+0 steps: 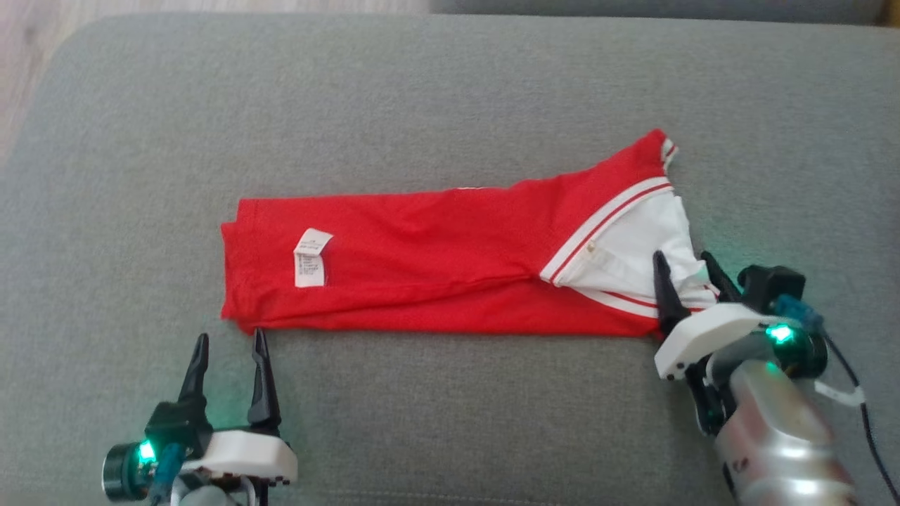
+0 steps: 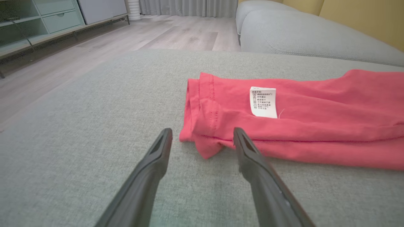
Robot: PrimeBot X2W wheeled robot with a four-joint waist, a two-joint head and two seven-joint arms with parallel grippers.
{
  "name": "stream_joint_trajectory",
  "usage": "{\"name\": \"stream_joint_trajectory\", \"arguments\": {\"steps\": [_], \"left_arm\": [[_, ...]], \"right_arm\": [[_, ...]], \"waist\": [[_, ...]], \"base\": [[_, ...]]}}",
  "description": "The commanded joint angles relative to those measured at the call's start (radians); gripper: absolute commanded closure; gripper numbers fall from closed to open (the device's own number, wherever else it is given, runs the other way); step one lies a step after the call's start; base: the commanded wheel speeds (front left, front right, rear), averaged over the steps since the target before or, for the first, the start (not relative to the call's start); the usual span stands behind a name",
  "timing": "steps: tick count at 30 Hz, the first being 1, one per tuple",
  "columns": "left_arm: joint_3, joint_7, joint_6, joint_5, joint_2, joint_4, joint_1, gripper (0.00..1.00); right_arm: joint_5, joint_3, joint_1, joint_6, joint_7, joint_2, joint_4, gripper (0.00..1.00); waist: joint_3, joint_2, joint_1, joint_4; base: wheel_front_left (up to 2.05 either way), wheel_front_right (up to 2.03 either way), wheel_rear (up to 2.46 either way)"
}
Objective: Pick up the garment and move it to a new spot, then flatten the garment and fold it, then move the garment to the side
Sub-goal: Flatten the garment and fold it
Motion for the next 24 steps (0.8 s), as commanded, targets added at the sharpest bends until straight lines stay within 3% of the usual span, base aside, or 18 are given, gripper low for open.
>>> {"name": "stream_joint_trajectory", "arguments": {"steps": [1,5,6,7,8,12,17,24], "left_arm": [[0.025,-0.005,0.01,-0.008,0.004,-0.024,-0.037,0.0],[0.032,-0.005,0.013,-0.015,0.004,-0.031,-0.045,0.0],[0.033,-0.005,0.013,-0.016,0.004,-0.032,-0.046,0.0],[0.035,-0.005,0.014,-0.017,0.004,-0.033,-0.046,0.0],[0.038,-0.005,0.014,-0.018,0.004,-0.033,-0.047,0.0],[0.041,-0.005,0.019,-0.02,0.004,-0.038,-0.053,0.0],[0.043,-0.005,0.009,-0.01,0.004,-0.044,-0.044,0.0],[0.006,-0.005,-0.01,-0.012,0.004,-0.032,-0.021,0.0]], "right_arm": [[0.032,0.041,-0.026,-0.001,0.004,0.002,0.013,0.0],[0.167,0.161,-0.03,-0.001,0.015,0.002,0.041,0.0],[0.201,0.197,-0.028,-0.001,0.019,0.002,0.038,0.32],[0.232,0.228,-0.025,-0.001,0.025,0.002,0.035,0.73],[0.258,0.255,-0.023,-0.001,0.033,0.002,0.036,1.0],[0.283,0.271,-0.042,-0.001,0.004,0.002,0.069,1.0],[0.246,0.177,-0.076,-0.001,-0.031,-0.011,0.094,1.0],[0.148,0.004,-0.02,-0.001,-0.033,-0.06,-0.053,1.0]], "waist": [[0.017,0.0,-0.0002,0.018],[0.029,0.0,-0.0002,0.021],[0.03,0.0,-0.0002,0.02],[0.031,0.0,-0.0002,0.017],[0.031,0.0,-0.0002,0.015],[0.026,0.0,-0.0002,0.0],[0.005,0.0,-0.0002,-0.032],[-0.041,0.0,-0.0002,-0.093]], "base": [[0.0,0.0,0.0],[0.0,0.0,0.0],[0.0,0.0,0.0],[0.0,0.0,0.0],[0.0,0.0,0.0],[0.0,0.0,0.0],[0.0,0.0,0.0],[0.0,0.0,0.0]]}}
